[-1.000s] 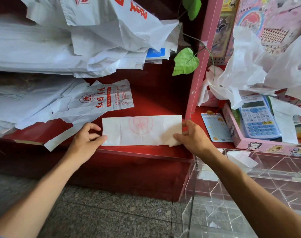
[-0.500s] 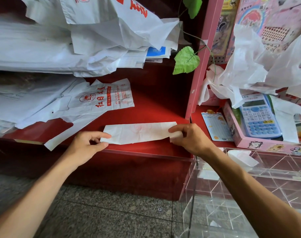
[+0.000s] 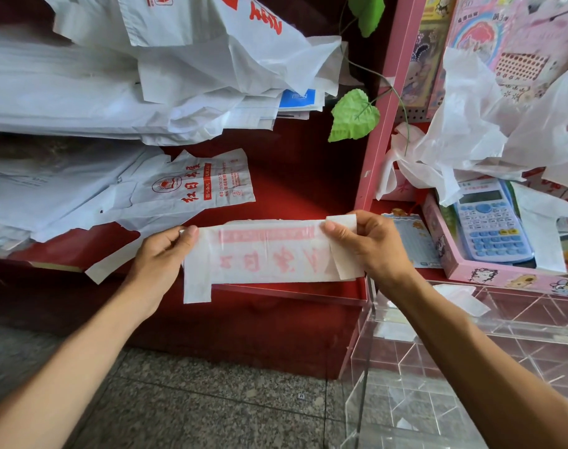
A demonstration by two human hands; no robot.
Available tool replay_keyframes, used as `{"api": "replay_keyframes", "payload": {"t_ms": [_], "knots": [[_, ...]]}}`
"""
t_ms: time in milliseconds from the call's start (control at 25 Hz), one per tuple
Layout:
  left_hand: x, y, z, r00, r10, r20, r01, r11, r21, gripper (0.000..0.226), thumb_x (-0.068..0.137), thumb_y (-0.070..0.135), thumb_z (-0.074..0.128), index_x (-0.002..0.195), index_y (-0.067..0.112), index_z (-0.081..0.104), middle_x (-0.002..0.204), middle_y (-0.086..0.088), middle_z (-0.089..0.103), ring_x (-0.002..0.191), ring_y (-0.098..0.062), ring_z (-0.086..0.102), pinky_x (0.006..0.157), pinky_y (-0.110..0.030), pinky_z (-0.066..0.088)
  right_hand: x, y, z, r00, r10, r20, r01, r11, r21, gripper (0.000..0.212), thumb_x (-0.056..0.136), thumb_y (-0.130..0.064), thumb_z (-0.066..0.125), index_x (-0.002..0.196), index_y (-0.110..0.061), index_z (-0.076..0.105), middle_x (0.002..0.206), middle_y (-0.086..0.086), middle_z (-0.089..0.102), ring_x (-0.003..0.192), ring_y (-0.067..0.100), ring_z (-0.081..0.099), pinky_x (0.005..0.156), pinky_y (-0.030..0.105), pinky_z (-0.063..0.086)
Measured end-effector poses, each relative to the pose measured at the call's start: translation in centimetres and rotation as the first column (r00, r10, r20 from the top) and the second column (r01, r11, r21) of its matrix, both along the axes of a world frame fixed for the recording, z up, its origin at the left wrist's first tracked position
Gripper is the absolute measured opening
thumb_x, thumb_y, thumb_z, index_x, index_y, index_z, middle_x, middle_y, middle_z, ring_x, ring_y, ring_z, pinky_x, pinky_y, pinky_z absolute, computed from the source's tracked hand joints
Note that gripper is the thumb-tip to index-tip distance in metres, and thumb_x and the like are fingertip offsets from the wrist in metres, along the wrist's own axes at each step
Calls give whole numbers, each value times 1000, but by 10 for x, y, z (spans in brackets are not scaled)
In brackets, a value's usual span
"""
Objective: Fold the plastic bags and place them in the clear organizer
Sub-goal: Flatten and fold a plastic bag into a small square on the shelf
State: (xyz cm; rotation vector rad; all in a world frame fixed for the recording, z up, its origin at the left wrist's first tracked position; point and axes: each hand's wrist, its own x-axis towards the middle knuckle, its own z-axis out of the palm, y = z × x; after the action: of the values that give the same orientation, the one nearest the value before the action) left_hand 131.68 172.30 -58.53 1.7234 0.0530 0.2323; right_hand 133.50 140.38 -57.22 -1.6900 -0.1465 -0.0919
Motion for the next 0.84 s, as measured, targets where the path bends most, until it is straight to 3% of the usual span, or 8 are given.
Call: {"api": "replay_keyframes", "payload": {"t_ms": [80, 240, 320, 400, 480, 600, 720, 840], "knots": [[-1, -2, 1, 1000, 0, -28, -1, 1000, -19, 16, 89, 40, 62, 89, 32, 76, 102, 4, 72, 101, -10, 63, 94, -30, 43, 1, 3, -4, 999, -26, -37, 25, 1000, -11, 34, 81, -31, 79, 90, 0, 69, 84, 12, 75, 73, 25, 73, 64, 42, 60], [-4, -2, 1, 986, -75, -152, 90, 991, 99, 19, 89, 10, 69, 101, 24, 73, 84, 0, 76, 78, -9, 68, 62, -17, 49, 2, 6, -9, 994, -74, -80, 70, 996, -48, 30, 81, -30, 80, 87, -2, 71, 80, 9, 75, 71, 21, 74, 61, 36, 60], [-4, -2, 0, 986, -56, -155, 77, 988, 135, 16, 88, 10, 70, 98, 22, 75, 83, 5, 75, 76, 0, 67, 62, -8, 47, 4, 5, -10, 988, -102, -118, 88, 989, -117, 29, 83, -31, 78, 92, -5, 71, 80, 5, 74, 66, 13, 71, 56, 28, 55], [-4, -1, -1, 987, -34, -158, 56, 989, 140, 14, 88, 11, 71, 96, 21, 76, 89, 9, 76, 83, 6, 66, 68, -4, 44, 5, 3, -10, 974, -78, -212, 41, 984, -173, 30, 86, -23, 75, 112, -10, 66, 92, 2, 71, 73, 12, 69, 57, 24, 52], [-3, -2, -1, 985, 5, -172, 18, 991, 132, 13, 87, 12, 72, 94, 22, 76, 90, 10, 76, 84, 7, 66, 70, -5, 44, 7, 1, -12, 963, -43, -266, -9, 981, -192, 50, 85, -10, 70, 132, -14, 52, 107, 3, 68, 86, 17, 68, 67, 30, 55], [0, -4, -2, 971, 159, -178, -150, 987, 66, 10, 88, 16, 72, 91, 25, 75, 91, 6, 75, 84, -4, 68, 71, -17, 47, 7, 1, -14, 986, -149, -70, 105, 898, -428, 63, 85, -18, 71, 140, -18, 42, 119, -1, 63, 97, 19, 64, 84, 36, 53], [3, -14, -4, 916, 307, -257, -322, 947, -15, 11, 92, 15, 67, 102, 13, 72, 93, -5, 72, 70, -16, 64, 53, -23, 48, 3, 6, -13, 972, -181, 152, 235, 813, -532, 50, 86, -20, 67, 133, -18, 51, 121, -1, 62, 102, 19, 61, 90, 36, 51], [-2, -33, -1, 921, 176, -348, -217, 973, -83, 26, 96, 7, 59, 121, 15, 62, 97, -10, 70, 59, -23, 64, 38, -20, 42, -6, 17, -11, 972, -49, 231, 177, 799, -574, 37, 82, -10, 58, 117, -20, 63, 110, -6, 68, 90, 9, 59, 85, 29, 49]]}}
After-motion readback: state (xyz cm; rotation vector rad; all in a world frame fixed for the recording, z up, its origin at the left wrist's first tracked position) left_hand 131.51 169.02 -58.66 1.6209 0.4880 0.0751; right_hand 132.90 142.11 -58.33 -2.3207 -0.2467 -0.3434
